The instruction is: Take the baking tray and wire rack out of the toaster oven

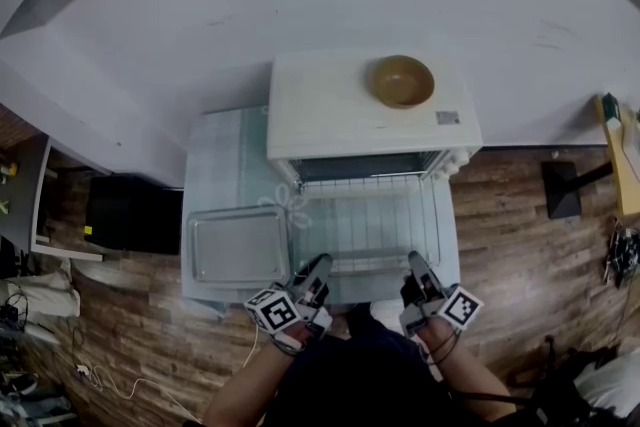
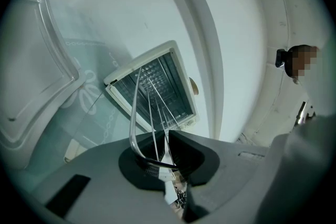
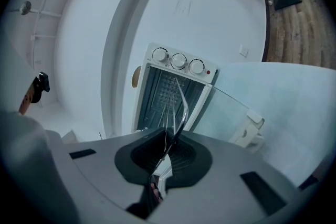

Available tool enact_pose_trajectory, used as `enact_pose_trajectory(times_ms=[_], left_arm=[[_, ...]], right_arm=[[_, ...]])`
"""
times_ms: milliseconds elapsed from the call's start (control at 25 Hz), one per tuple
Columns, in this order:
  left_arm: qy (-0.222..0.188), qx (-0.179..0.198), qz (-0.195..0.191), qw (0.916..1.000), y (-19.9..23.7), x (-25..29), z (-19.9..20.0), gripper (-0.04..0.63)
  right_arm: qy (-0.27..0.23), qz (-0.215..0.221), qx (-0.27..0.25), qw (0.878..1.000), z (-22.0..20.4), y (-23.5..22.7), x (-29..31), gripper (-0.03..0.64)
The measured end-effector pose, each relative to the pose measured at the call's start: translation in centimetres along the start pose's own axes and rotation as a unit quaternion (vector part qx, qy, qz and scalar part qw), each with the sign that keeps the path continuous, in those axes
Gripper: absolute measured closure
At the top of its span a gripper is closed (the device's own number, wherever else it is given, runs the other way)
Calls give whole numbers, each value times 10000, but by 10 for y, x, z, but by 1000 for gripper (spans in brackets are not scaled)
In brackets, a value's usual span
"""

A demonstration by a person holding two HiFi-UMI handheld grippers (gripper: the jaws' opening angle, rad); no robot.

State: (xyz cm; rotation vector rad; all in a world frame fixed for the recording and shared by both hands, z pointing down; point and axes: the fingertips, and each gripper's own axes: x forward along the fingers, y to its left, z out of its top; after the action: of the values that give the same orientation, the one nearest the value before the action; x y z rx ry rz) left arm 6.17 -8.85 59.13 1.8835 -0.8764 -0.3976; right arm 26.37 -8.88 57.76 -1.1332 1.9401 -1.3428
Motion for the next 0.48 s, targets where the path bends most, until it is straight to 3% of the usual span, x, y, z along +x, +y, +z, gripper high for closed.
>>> enact_pose_trajectory(times_ms=[480], left_arm=[[-12,44,76,10000,24,-65,36,577]], right_arm=[[94,62,31,9999,-66,31,31,604]])
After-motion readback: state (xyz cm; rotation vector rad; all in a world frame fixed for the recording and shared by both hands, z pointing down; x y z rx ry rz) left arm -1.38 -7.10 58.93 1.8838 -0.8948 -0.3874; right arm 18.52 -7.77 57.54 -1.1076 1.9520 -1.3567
